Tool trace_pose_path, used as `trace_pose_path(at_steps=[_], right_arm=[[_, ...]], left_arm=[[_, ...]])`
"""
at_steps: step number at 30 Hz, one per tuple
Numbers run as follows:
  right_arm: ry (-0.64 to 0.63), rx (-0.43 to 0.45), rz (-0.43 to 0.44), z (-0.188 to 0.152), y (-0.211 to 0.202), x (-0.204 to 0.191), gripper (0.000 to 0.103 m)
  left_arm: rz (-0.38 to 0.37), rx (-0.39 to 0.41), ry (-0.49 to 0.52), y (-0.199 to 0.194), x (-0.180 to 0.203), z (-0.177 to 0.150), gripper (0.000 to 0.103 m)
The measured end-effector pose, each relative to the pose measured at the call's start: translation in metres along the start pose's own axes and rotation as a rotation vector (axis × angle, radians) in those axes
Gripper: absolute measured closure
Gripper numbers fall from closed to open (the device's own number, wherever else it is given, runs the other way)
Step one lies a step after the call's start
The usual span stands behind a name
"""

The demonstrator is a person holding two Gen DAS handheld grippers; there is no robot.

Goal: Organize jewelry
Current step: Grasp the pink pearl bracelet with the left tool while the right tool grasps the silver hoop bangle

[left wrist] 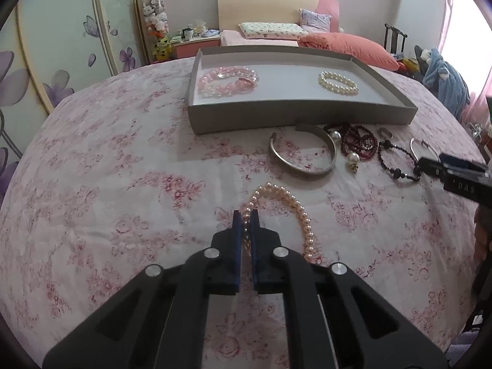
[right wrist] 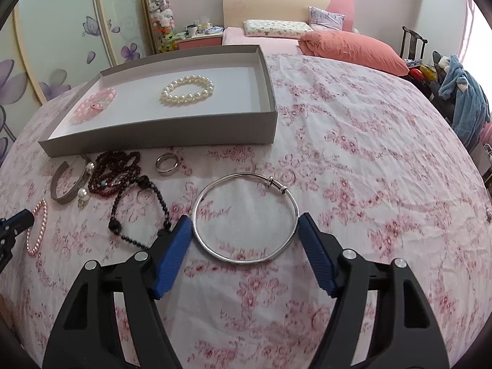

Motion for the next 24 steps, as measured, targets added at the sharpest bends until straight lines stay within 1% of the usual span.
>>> trace_pose_path(at_steps=[5, 13, 24], right_arm=[[0.016, 0.020, 0.020, -0.005, -0.010, 0.000, 0.032], [0.016, 0.099, 0.053, -0.004, -0.032, -0.008, 0.032], [-0.024, 0.175, 0.106, -0.005, -0.053, -0.034, 0.033]], left_arm=[[-0.001, 0.061, -0.014, -0.016, -0.004, 0.008, 0.097], [-0.006, 0.152, -0.023, -0.038, -0.002, 0.023, 0.097], [0.004, 0.206, -0.026, -0.050, 0.002, 0.032, 0.097]])
Point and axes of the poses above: each gripper's, at about its wrist camera, not at the fingertips, and y roughly the way its jaws point, x to its right, z to its top, the point moved 8 cm from there along y, roughly the way its jaws point, and after that the axes turned 12 degrees about y, right-handed, at the moved point
